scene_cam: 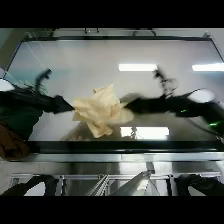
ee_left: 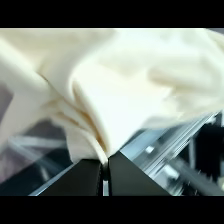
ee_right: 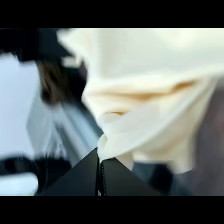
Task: Fold the shirts.
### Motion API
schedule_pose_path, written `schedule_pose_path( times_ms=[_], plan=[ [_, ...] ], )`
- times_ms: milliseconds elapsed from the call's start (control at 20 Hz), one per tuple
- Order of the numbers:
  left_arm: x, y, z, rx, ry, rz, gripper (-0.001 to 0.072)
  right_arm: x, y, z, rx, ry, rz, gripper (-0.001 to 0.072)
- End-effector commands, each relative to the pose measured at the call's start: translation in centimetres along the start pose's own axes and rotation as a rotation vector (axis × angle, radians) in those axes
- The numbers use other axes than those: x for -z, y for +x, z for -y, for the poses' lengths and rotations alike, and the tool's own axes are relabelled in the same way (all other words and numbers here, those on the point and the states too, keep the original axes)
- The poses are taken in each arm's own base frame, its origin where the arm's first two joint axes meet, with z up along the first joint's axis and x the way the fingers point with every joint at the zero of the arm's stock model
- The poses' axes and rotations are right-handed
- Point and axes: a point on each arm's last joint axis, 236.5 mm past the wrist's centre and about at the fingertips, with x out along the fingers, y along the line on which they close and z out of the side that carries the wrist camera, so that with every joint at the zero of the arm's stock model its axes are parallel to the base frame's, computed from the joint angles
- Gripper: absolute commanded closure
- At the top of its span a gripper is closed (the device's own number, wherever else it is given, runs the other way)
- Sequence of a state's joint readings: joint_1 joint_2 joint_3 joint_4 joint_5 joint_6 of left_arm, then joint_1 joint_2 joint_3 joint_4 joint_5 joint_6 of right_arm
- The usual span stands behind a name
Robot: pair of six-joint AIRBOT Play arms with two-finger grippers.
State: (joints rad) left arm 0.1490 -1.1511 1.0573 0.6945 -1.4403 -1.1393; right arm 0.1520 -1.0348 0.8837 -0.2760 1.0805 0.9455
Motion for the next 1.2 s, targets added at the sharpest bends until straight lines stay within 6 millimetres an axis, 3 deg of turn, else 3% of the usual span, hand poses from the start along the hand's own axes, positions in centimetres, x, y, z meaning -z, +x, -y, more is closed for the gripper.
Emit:
schedule_pose_path(
  times_ms=[0,100,200,350,400,500,600,750,900,1000,1100,1150],
  plan=[
    [-3.1,-10.8,10.8,0.065,0.25,0.311,0.0689,-9.9,-14.2,-9.3,0.116,-0.313,0.428,0.0692],
    [-3.5,-16.5,15.5,0.008,0.386,0.487,0.0688,-11.4,-19.6,-13.7,0.21,-0.452,0.576,0.0692],
    [-2.5,-20.1,19.8,-0.062,0.514,0.6,0.0687,-11.2,-22.1,-17.6,0.247,-0.549,0.658,0.0692],
    [-0.5,-22.0,25.0,-0.089,0.677,0.66,0.0687,-9.9,-22.7,-22.1,0.201,-0.653,0.71,0.0692],
    [-0.1,-22.0,26.0,-0.084,0.712,0.656,0.0686,-9.6,-22.7,-22.7,0.191,-0.662,0.712,0.0692],
    [-0.4,-21.3,26.8,-0.039,0.762,0.613,0.0686,-9.8,-22.6,-22.0,0.204,-0.656,0.705,0.0692],
    [-2.3,-19.1,25.0,-0.016,0.746,0.518,0.0686,-10.7,-22.1,-18.9,0.234,-0.602,0.653,0.0692],
    [-6.4,-11.9,18.4,-0.065,0.684,0.292,0.0688,-11.4,-20.2,-10.9,0.256,-0.431,0.538,0.0692],
    [-11.1,-2.5,10.4,-0.142,0.646,0.125,0.0688,-11.0,-17.3,1.4,0.378,-0.23,0.424,0.0692],
    [-13.5,3.7,4.0,-0.165,0.554,0.049,0.0687,-10.4,-15.7,9.8,0.482,-0.101,0.384,0.0692],
    [-15.1,8.1,-2.1,-0.159,0.452,-0.018,0.0691,-10.1,-14.5,16.3,0.542,-0.008,0.362,0.0692],
    [-15.9,9.4,-3.8,-0.143,0.416,-0.031,0.069,-10.0,-14.1,19.4,0.561,0.054,0.362,0.0691]
  ],
)
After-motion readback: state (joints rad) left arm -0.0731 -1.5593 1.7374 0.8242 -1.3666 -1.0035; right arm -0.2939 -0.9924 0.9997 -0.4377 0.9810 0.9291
